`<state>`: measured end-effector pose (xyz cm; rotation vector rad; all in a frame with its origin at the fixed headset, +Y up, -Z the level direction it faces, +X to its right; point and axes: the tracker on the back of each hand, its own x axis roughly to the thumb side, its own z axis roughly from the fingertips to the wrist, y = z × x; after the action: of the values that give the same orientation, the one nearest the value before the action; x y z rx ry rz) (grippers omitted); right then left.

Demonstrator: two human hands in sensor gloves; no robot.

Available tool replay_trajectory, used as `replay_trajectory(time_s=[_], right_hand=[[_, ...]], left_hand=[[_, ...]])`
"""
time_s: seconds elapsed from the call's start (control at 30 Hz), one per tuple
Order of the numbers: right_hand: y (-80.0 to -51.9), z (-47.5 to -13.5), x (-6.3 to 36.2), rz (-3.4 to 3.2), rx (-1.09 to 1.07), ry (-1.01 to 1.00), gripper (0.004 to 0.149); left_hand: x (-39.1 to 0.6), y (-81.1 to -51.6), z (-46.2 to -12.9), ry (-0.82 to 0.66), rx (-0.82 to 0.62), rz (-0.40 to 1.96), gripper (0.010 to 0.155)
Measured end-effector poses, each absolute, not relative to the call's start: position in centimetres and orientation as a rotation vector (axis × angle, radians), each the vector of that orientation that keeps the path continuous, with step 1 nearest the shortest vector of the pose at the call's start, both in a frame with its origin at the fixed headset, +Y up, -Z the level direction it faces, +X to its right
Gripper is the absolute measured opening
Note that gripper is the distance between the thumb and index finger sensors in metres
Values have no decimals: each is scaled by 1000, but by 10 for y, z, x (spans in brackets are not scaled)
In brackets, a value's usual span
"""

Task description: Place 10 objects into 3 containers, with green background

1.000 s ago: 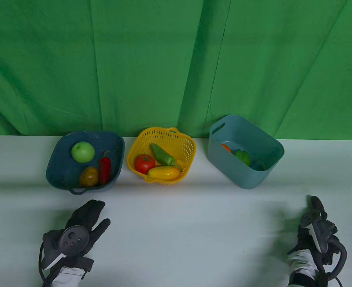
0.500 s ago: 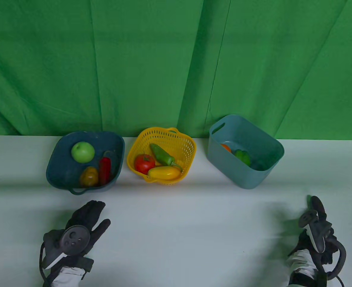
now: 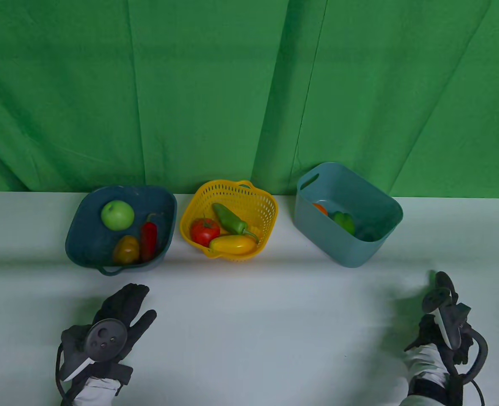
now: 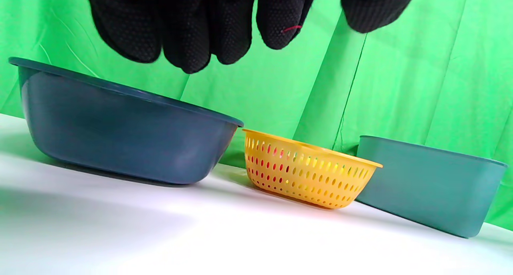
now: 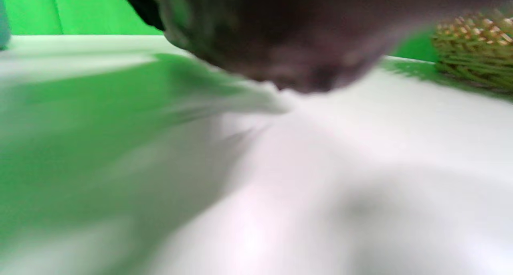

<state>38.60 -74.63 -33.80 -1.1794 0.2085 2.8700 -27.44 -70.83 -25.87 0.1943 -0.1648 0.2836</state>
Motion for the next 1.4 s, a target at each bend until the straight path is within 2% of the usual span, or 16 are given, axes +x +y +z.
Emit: replay_trajectory(time_s=[0.3,0.6,0.87,1.13,1.4], right_hand=[[-718,-355,369,2891,-1103,97,69],[-667,-371,350,2892,-1011,-110,68],[-629,-391,317,2961,-872,-246,67],[-619,-414,276,3037,-756,-298,65],[-623,-436,238,3093,-632,-296,65]], left_hand=[[-275,-707,-258,-161,200,286,67],[-278,-701,-256,-161,229,295,67],[-283,-699,-255,-148,245,302,67],[-284,-699,-254,-144,254,302,67],[-288,-698,-253,-128,261,306,67]])
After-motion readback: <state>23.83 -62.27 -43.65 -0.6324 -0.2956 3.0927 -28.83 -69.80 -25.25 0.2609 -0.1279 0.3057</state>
